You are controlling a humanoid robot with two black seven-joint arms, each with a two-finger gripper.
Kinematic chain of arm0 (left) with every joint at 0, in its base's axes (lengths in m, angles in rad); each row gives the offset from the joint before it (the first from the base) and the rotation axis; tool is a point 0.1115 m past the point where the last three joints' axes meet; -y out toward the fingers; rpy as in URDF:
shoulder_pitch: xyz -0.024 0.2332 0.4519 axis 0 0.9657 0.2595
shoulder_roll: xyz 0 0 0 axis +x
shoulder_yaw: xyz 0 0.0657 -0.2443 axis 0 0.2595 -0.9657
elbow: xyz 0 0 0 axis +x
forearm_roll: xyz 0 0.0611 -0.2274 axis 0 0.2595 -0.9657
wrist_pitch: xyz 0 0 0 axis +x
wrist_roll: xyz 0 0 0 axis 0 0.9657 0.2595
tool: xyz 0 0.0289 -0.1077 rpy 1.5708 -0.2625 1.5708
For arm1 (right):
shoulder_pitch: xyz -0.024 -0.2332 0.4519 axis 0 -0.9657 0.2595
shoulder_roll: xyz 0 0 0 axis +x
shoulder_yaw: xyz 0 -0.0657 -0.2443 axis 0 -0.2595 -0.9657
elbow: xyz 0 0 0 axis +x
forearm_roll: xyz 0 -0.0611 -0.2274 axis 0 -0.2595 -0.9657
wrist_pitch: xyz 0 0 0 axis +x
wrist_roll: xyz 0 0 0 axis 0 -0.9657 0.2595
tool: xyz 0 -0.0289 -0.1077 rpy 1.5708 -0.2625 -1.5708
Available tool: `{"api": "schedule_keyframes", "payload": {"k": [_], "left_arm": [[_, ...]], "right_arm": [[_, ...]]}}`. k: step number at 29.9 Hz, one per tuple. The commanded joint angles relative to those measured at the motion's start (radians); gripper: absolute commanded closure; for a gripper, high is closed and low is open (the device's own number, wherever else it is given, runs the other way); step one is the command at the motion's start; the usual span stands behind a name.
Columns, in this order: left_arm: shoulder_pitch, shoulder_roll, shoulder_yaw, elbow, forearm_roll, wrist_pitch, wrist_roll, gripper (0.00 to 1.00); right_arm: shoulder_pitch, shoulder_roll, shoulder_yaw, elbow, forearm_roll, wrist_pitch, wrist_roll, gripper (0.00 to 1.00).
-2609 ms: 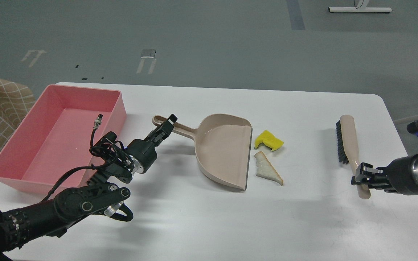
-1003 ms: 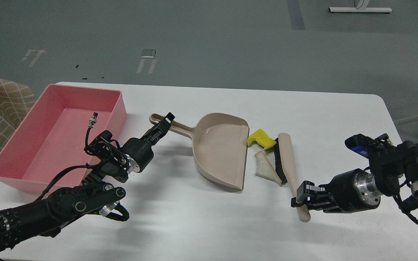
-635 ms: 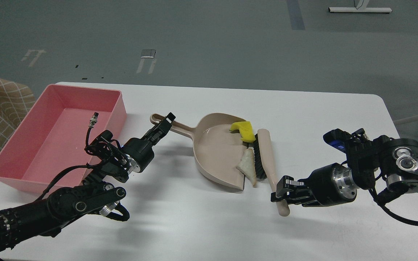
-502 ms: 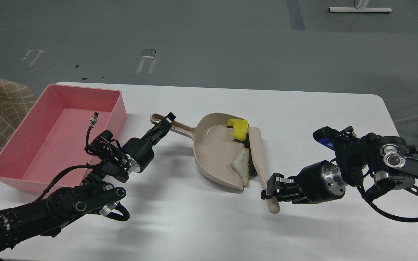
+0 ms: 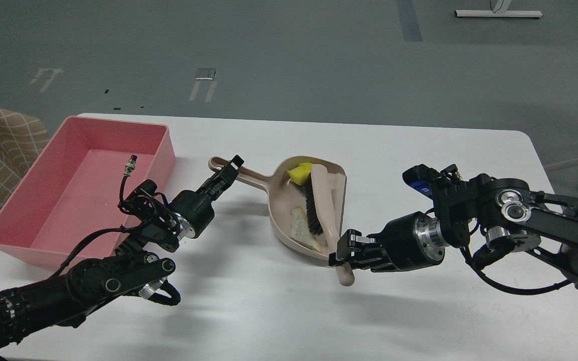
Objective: Sweep and dump garbage into bin
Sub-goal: 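Sweep the sponge and paper into the dustpan with the brush, then lift the brush away from the dustpan with the right gripper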
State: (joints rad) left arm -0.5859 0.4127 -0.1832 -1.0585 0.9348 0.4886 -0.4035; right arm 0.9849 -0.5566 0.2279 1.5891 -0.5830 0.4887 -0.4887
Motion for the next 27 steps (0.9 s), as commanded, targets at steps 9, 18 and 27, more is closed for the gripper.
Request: {"api": "schedule_keyframes", "payload": {"k": [9, 18, 27], "left_arm": [[-0.002, -0.002, -0.001, 0.000, -0.022, 0.000, 0.000, 1.00], [-0.003, -0.006, -0.005, 0.000, -0.030, 0.000, 0.000, 1.00], [-0.003, -0.002, -0.007, -0.001, -0.065, 0.000, 0.000, 1.00]], "right_arm": [[0.014, -0.049, 0.070, 0.064, 0.006, 0.000, 0.000, 1.00], [0.020, -0.098, 0.139, 0.104, 0.008, 0.000, 0.000, 1.00], [0.038, -0.124, 0.203, 0.114, 0.008, 0.000, 0.000, 1.00]]}}
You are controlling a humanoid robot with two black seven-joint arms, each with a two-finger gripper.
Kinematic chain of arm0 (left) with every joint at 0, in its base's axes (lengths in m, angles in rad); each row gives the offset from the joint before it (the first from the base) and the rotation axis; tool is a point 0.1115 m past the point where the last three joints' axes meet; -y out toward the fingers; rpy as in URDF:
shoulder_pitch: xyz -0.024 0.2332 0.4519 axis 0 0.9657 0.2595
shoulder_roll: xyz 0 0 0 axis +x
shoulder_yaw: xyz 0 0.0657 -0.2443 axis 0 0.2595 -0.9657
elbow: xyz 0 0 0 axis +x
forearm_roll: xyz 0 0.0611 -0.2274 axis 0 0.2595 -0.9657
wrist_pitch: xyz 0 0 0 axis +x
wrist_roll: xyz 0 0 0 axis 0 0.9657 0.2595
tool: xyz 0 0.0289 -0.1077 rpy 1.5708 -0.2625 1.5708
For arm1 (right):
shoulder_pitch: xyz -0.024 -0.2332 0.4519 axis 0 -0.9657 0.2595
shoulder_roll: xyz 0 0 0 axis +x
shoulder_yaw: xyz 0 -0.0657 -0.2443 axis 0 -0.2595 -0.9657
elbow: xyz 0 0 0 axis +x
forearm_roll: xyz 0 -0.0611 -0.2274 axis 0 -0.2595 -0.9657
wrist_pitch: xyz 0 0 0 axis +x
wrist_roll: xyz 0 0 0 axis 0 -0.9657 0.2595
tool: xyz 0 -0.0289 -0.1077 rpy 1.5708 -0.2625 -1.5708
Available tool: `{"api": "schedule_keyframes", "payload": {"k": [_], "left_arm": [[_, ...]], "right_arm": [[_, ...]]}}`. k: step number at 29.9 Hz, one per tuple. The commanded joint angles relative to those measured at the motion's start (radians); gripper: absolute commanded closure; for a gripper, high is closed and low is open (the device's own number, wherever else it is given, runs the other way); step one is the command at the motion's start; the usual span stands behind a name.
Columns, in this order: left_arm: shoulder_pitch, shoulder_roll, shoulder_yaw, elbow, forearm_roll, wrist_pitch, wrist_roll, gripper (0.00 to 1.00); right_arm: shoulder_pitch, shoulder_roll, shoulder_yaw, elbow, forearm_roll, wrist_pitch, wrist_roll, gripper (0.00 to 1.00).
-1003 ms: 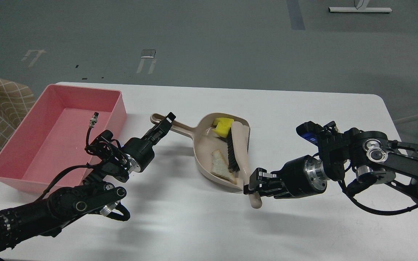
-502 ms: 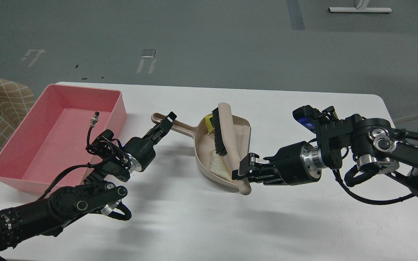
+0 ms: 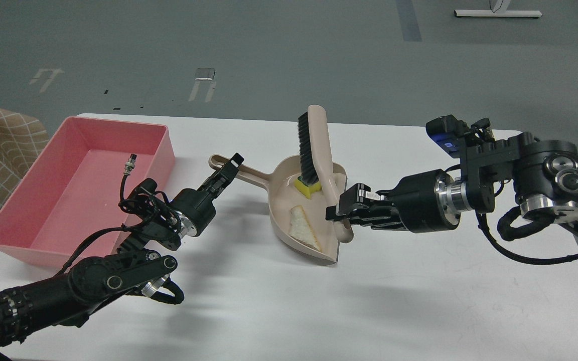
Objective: Sweep and dump garbage into bin
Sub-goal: 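Lift the brush away from the dustpan with the right gripper, then lift the dustpan with the left gripper over the pink bin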
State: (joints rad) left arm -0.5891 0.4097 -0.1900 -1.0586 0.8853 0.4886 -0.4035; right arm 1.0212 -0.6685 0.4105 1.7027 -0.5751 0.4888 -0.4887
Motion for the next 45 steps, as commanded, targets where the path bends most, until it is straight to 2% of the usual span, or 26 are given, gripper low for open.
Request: {"api": "schedule_keyframes", "payload": {"k": [1, 16, 23, 37, 43, 45], "left_arm": [[0.000, 0.003, 0.000, -0.004, -0.017, 0.000, 0.000, 1.00], [-0.009, 0.003, -0.006, -0.017, -0.086, 0.000, -0.017, 1.00], [-0.012, 0.011, -0.011, -0.030, -0.150, 0.000, -0.057, 1.00], [-0.012, 0.018, -0.092, -0.043, -0.233, 0.000, -0.057, 1.00], [-0.015, 0.067, -0.098, -0.083, -0.261, 0.000, -0.057, 1.00], [-0.017, 0.096, -0.097, -0.098, -0.293, -0.024, -0.058, 1.00]], "right_arm": [[0.002, -0.023, 0.034, 0.000, 0.000, 0.000, 0.000, 1.00], [-0.012, -0.201, 0.096, -0.015, 0.000, 0.000, 0.000, 1.00], [-0.016, -0.269, 0.096, -0.023, 0.008, 0.000, 0.000, 1.00], [-0.062, -0.296, 0.096, -0.032, 0.008, 0.000, 0.000, 1.00], [-0.078, -0.321, 0.096, -0.034, 0.008, 0.000, 0.000, 1.00], [-0.085, -0.336, 0.096, -0.034, 0.008, 0.000, 0.000, 1.00]]}}
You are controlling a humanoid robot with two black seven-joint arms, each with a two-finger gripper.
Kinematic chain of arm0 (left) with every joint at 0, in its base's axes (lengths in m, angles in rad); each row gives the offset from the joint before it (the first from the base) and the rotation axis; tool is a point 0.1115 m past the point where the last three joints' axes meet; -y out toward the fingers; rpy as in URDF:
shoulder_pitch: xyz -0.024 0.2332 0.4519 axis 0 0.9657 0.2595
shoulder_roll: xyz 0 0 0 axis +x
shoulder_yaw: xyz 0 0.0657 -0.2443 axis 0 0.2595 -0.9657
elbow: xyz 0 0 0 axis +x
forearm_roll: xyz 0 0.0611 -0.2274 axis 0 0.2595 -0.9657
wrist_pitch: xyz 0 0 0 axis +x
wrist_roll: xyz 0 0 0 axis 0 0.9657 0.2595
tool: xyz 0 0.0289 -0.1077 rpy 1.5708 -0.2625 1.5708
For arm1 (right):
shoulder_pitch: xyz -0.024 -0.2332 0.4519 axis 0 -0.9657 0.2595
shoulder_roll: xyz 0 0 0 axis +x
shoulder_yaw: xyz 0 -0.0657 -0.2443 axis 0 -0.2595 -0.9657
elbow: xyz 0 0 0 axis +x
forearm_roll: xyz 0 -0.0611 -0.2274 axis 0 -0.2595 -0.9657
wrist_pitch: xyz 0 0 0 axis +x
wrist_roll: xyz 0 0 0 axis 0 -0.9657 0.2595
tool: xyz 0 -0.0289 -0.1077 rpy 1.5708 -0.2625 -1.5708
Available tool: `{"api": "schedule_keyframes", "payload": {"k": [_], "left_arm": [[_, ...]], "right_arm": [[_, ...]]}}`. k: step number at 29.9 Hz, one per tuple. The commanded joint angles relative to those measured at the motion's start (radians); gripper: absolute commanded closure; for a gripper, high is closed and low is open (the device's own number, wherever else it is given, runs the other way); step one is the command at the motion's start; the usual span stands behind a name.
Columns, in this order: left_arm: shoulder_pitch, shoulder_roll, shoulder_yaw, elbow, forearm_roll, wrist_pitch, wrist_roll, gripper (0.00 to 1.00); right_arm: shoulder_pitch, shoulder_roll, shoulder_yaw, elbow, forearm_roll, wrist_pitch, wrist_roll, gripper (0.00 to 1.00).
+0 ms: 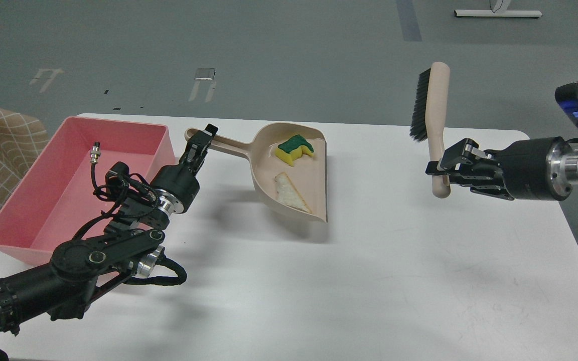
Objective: Sweep and dump garbage into bin
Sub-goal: 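Lift the dustpan with the left gripper over the pink bin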
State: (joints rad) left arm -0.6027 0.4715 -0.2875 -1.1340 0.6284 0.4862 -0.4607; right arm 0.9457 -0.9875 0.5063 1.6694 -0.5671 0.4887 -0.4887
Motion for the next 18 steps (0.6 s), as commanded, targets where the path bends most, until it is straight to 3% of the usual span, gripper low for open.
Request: {"api": "schedule_keyframes", "payload": {"k": [1, 14, 18], "left_arm": [[-0.003, 0.041, 0.001, -0.027, -0.038, -0.023, -0.003, 1.00], [-0.023, 0.245, -0.007, -0.190, -0.088, -0.031, -0.018, 1.00], [-0.032, 0.338, -0.009, -0.219, -0.113, -0.089, -0.018, 1.00]], "right_arm": [[-0.011, -0.020, 0.000, 0.000, 0.001, 0.000, 0.000, 1.00], [-0.044, -0.043, 0.000, 0.000, 0.000, 0.000, 0.000, 1.00], [-0.045, -0.043, 0.000, 0.000, 0.000, 0.000, 0.000, 1.00]]}}
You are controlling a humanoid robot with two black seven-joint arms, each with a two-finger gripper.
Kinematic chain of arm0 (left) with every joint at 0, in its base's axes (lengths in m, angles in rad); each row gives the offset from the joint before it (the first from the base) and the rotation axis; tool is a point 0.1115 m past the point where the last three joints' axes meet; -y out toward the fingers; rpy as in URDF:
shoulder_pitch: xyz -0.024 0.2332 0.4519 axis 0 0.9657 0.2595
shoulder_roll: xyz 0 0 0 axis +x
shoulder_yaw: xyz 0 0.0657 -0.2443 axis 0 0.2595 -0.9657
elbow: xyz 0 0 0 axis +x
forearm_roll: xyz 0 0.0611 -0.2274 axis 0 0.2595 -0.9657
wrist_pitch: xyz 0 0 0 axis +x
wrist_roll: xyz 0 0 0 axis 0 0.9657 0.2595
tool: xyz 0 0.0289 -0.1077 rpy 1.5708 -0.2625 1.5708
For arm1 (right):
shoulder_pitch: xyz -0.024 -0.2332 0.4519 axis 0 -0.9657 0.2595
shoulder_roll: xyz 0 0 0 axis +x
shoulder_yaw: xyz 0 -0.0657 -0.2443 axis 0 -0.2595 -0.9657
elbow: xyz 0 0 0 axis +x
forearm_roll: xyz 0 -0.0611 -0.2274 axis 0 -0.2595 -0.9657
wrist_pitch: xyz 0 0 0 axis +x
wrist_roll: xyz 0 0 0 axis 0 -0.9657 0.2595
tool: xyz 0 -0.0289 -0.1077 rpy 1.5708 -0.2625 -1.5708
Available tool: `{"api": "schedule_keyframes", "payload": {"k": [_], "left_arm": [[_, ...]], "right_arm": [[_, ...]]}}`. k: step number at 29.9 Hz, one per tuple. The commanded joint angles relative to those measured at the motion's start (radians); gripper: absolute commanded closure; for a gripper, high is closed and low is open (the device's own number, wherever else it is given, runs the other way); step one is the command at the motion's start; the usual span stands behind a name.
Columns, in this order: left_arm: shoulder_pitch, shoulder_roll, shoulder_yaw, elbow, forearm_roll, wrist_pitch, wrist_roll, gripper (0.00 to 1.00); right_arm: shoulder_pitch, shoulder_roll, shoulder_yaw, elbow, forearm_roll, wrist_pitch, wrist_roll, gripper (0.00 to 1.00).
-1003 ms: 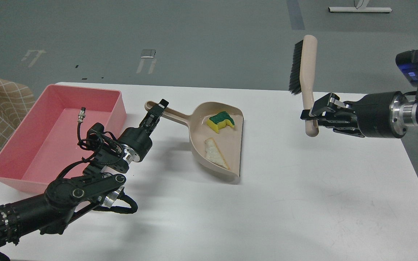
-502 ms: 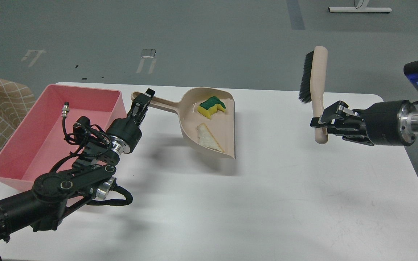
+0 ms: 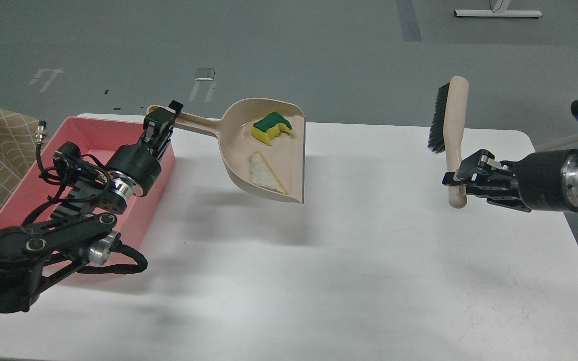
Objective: Sweep and dump garbage into bin
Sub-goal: 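Lift the dustpan with the left gripper over the pink bin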
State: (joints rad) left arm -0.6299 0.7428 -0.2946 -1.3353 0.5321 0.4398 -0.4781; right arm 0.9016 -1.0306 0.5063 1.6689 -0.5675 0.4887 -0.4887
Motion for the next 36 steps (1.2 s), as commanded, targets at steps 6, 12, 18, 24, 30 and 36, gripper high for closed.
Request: {"api": "schedule_keyframes", "payload": {"k": [6, 12, 18, 24, 30, 36], "left_arm": [[0.001, 0.206, -0.040, -0.018, -0.063, -0.165, -0.011, 1.00], [0.007, 0.309, -0.051, -0.004, -0.136, -0.266, -0.011, 1.00], [0.012, 0.375, -0.051, 0.027, -0.152, -0.309, -0.011, 1.00], [0.012, 0.417, -0.051, 0.100, -0.196, -0.384, -0.011, 1.00], [0.013, 0.455, -0.049, 0.156, -0.202, -0.427, -0.011, 1.00], [0.024, 0.489, -0.047, 0.191, -0.211, -0.458, -0.011, 1.00]], "right_arm": [[-0.007, 0.000, 0.000, 0.000, 0.000, 0.000, 0.000, 1.00], [-0.009, 0.001, 0.000, 0.002, 0.000, 0.000, 0.000, 1.00], [-0.016, 0.001, 0.000, 0.002, 0.000, 0.000, 0.000, 1.00], [-0.024, 0.001, 0.000, 0.002, 0.000, 0.000, 0.000, 1.00], [-0.024, 0.003, 0.000, 0.002, -0.002, 0.000, 0.000, 1.00], [-0.024, 0.007, 0.000, 0.002, -0.002, 0.000, 0.000, 1.00]]}}
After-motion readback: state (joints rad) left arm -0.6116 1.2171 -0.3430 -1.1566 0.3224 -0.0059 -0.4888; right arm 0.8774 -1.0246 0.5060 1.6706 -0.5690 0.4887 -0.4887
